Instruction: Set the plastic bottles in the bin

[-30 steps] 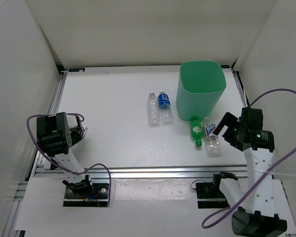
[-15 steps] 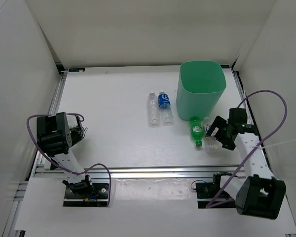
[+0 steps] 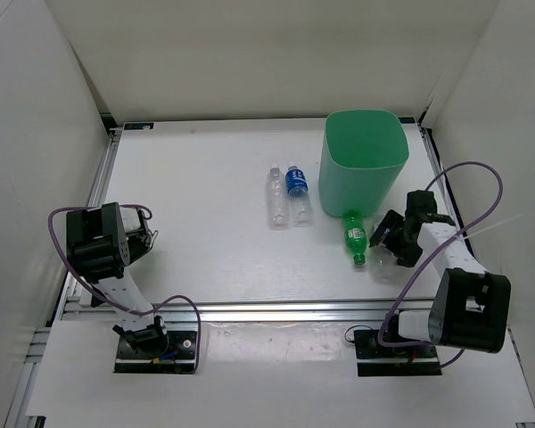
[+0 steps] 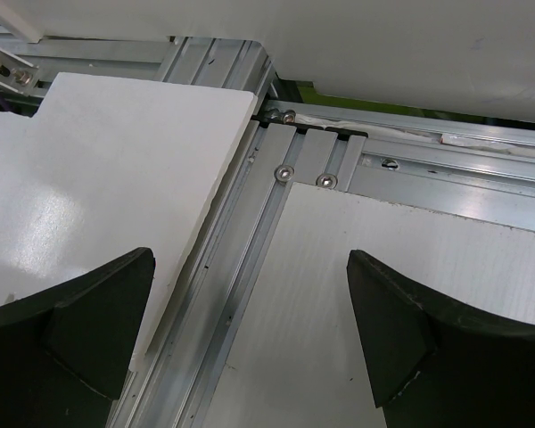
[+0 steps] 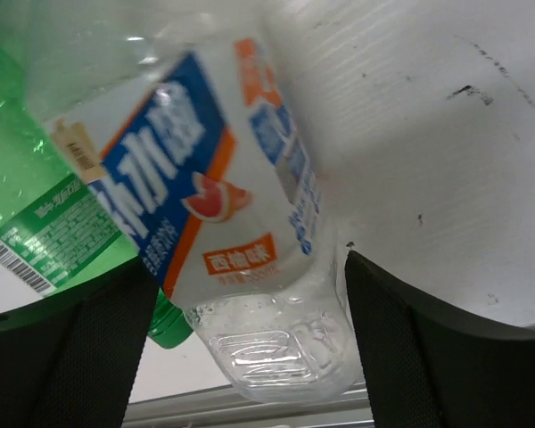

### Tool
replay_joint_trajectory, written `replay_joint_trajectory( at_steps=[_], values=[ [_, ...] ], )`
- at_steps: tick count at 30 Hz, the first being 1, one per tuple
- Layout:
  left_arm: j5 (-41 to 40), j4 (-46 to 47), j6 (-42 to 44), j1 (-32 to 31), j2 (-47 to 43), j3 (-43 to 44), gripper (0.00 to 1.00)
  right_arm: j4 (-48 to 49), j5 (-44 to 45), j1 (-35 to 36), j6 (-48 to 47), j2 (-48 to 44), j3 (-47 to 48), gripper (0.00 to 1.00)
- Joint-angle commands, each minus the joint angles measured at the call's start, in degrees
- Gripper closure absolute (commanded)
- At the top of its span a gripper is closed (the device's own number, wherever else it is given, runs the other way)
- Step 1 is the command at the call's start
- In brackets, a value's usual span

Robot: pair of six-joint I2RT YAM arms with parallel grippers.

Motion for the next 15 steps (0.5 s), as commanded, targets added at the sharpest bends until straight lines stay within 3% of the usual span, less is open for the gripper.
replay_joint_trajectory(
  at_steps=[1,7,10,15],
  values=[
    [-0.1,-4.4,-7.1,0.3,-0.3,0.9,0.0,1.7,2.5,-1.1,1.3,-0.1,-0.3,0.16],
    [-0.1,-4.4,-7.1,0.3,-0.3,0.9,0.0,-4.6,5.8,-2.2,3.2,-6.7,-1.8,0.43],
    [-0.1,-4.4,-7.1,0.3,-0.3,0.9,0.0,-8.4,5.8,-1.2,5.1,-13.0,-2.4,0.51],
    [-0.1,-4.4,-7.1,0.3,-0.3,0.9,0.0,-19.9,5.5,-0.5,9.1,-20.8,8.0,0.66]
  ],
)
